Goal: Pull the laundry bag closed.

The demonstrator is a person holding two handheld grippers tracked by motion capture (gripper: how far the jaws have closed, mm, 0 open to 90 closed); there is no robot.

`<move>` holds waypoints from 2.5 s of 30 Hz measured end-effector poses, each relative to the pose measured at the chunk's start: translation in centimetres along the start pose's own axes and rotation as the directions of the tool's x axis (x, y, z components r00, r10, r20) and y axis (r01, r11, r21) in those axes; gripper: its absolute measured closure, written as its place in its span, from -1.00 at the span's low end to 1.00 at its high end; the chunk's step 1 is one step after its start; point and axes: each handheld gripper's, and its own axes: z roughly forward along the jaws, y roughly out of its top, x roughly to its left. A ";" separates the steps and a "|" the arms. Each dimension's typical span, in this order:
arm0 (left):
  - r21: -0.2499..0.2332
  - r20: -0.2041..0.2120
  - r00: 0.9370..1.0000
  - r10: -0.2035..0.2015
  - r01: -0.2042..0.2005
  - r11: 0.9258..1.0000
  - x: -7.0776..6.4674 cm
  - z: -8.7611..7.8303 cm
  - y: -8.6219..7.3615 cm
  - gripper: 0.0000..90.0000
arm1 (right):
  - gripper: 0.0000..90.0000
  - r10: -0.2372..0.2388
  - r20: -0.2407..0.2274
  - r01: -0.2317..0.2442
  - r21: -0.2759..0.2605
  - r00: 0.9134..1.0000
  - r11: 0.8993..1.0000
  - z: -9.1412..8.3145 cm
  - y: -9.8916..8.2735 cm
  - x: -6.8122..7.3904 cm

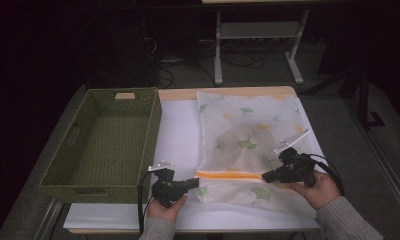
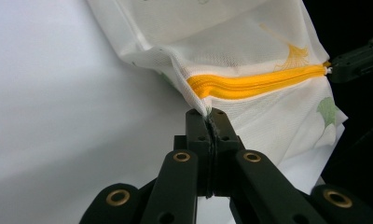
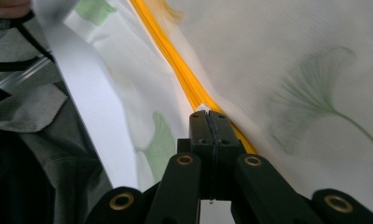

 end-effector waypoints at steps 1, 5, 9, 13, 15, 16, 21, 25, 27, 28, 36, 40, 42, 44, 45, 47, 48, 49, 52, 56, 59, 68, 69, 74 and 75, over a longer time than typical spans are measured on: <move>0.000 0.000 1.000 -0.006 0.006 1.000 0.2 -0.1 -0.1 0.98 | 1.00 0.011 0.012 -0.011 -0.001 1.000 1.000 -0.2 -0.3 -0.2; 0.009 0.010 1.000 -0.002 0.001 1.000 0.1 0.2 -0.2 0.98 | 1.00 0.026 -0.004 -0.026 -0.024 1.000 0.999 -1.0 -1.1 -0.9; 0.011 0.014 1.000 0.000 0.000 1.000 -0.1 0.2 -0.1 0.98 | 1.00 0.031 -0.004 -0.031 -0.030 1.000 0.999 -1.1 -1.5 -1.1; 0.015 0.017 1.000 -0.002 0.002 1.000 0.1 0.1 -0.2 0.98 | 1.00 0.032 -0.011 -0.032 -0.035 0.999 0.999 -1.1 -1.6 -1.4; 0.017 0.018 1.000 -0.001 0.001 1.000 0.1 0.1 -0.3 0.98 | 1.00 0.033 -0.016 -0.034 -0.035 0.999 0.999 -1.0 -1.7 -1.5; 0.018 0.019 1.000 0.000 0.000 1.000 0.1 0.0 -0.3 0.98 | 1.00 0.034 -0.018 -0.035 -0.035 0.999 0.999 -0.9 -1.7 -1.5; 0.019 0.023 1.000 0.003 -0.003 1.000 0.2 0.0 -0.3 0.98 | 0.99 0.033 -0.024 -0.034 -0.043 0.999 0.998 -0.9 -1.8 -1.7; 0.020 0.025 1.000 0.005 -0.005 1.000 0.2 0.0 -0.3 0.98 | 0.99 0.034 -0.031 -0.036 -0.048 0.999 0.998 -0.9 -1.9 -1.8; 0.021 0.023 1.000 0.008 -0.009 1.000 0.2 0.0 -0.4 0.98 | 0.99 0.036 -0.033 -0.037 -0.050 0.999 0.998 -0.8 -1.9 -1.8; 0.022 0.026 1.000 0.010 -0.010 1.000 0.2 0.0 -0.4 0.98 | 0.99 0.036 -0.033 -0.037 -0.049 0.999 0.998 -0.8 -1.9 -1.8; 0.018 0.030 1.000 0.007 -0.007 1.000 0.3 0.0 -0.5 0.98 | 0.99 0.033 -0.025 -0.034 -0.048 0.999 0.998 -0.8 -2.1 -2.1; 0.018 0.032 0.999 0.010 -0.011 1.000 0.3 -0.1 -0.6 0.98 | 0.99 0.034 -0.014 -0.034 -0.045 0.999 0.998 -0.9 -2.2 -2.1; 0.019 0.029 1.000 0.011 -0.011 1.000 0.3 -0.1 -0.6 0.98 | 0.99 0.035 -0.014 -0.035 -0.048 0.999 0.998 -0.9 -2.3 -2.2; 0.020 0.029 1.000 0.010 -0.011 1.000 0.3 -0.1 -0.7 0.98 | 0.99 0.040 -0.013 -0.040 -0.049 0.999 0.998 -1.0 -2.4 -2.3; 0.021 0.028 1.000 0.013 -0.013 1.000 0.4 -0.1 -0.7 0.98 | 0.99 0.042 -0.009 -0.042 -0.048 0.999 0.998 -1.0 -2.5 -2.4; 0.021 0.029 1.000 0.011 -0.011 1.000 0.4 -0.1 -0.7 0.98 | 0.99 0.047 -0.009 -0.047 -0.050 0.999 0.998 -1.1 -2.6 -2.4; 0.021 0.029 1.000 0.011 -0.011 1.000 0.4 -0.1 -0.7 0.98 | 0.99 0.047 -0.009 -0.047 -0.050 0.999 0.998 -1.1 -2.6 -2.4; 0.022 0.027 1.000 0.012 -0.013 1.000 0.4 -0.1 -0.7 0.98 | 0.99 0.044 -0.007 -0.045 -0.051 0.999 0.998 -1.1 -2.7 -2.5; 0.023 0.029 0.999 0.017 -0.017 1.000 0.4 -0.1 -0.7 0.98 | 0.99 0.044 -0.004 -0.045 -0.050 0.999 0.998 -1.2 -2.7 -2.6; 0.025 0.025 0.999 0.020 -0.021 0.999 0.4 -0.1 -0.7 0.98 | 0.99 0.049 0.005 -0.048 -0.053 0.999 0.997 -1.5 -3.0 -2.7; 0.024 0.024 1.000 0.018 -0.018 1.000 0.4 -0.1 -0.8 0.98 | 0.99 0.051 0.006 -0.051 -0.058 0.999 0.997 -1.7 -3.2 -2.8; 0.028 0.024 0.999 0.022 -0.022 0.999 0.4 -0.1 -0.9 0.98 | 0.99 0.080 0.013 -0.079 -0.061 0.997 0.995 -2.3 -4.4 -3.5; 0.030 0.024 0.999 0.024 -0.024 0.999 0.4 -0.1 -0.9 0.98 | 0.99 0.085 0.014 -0.084 -0.063 0.996 0.994 -2.4 -4.6 -3.5; 0.029 0.021 0.999 0.025 -0.026 0.999 0.4 -0.1 -0.9 0.98 | 0.99 0.098 0.023 -0.096 -0.068 0.995 0.993 -2.9 -5.0 -3.9; 0.029 0.021 0.999 0.026 -0.027 0.999 0.4 -0.1 -0.9 0.98 | 0.99 0.100 0.026 -0.099 -0.067 0.995 0.993 -3.0 -5.1 -3.9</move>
